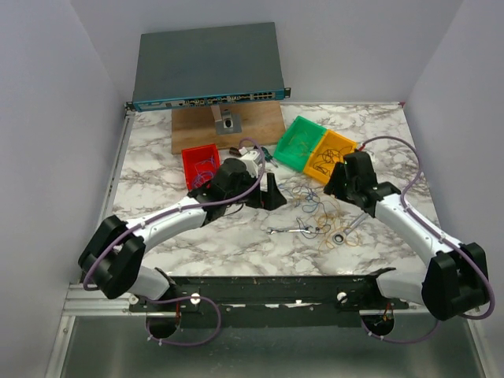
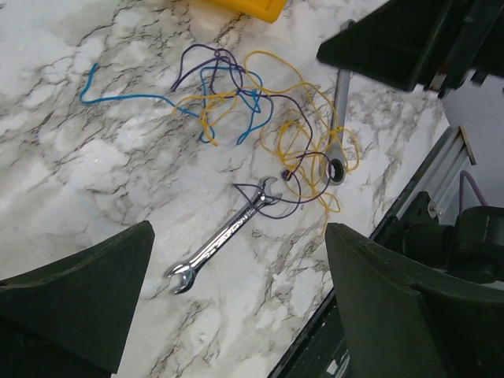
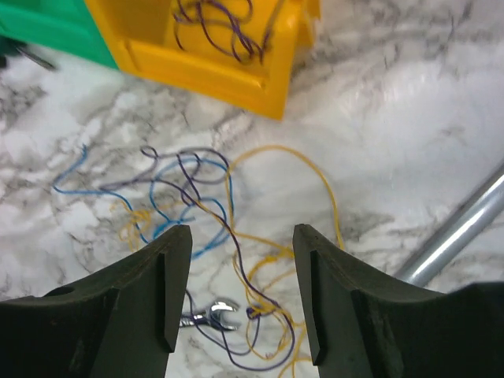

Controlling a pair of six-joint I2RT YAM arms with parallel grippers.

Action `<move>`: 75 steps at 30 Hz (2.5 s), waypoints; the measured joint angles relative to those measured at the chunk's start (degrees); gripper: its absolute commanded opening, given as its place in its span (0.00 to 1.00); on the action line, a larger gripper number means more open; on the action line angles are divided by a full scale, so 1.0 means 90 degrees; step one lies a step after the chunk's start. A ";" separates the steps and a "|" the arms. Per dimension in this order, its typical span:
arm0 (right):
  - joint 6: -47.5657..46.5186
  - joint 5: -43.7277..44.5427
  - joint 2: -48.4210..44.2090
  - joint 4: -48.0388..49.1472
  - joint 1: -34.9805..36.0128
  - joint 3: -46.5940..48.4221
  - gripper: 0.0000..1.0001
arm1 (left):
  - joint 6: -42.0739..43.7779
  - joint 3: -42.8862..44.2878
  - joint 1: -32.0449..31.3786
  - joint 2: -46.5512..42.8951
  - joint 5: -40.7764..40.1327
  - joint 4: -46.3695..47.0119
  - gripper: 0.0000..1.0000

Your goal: Untangle the cables

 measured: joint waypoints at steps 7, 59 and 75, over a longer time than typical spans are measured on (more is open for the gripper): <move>0.0306 -0.0408 -0.0185 -0.0211 -0.0002 -0.0869 0.37 | 0.0097 0.0724 -0.0182 0.0697 0.0284 0.0019 0.88; -0.0124 -0.0714 -0.2295 -0.1780 -0.0002 0.2832 0.01 | -0.0046 0.1149 0.0245 0.2120 -0.0733 -0.1020 0.00; 0.0267 0.1676 -0.2334 -0.1928 -0.0002 0.2973 0.01 | -0.0763 -0.1909 0.2072 -0.2458 -0.1545 -0.1090 0.00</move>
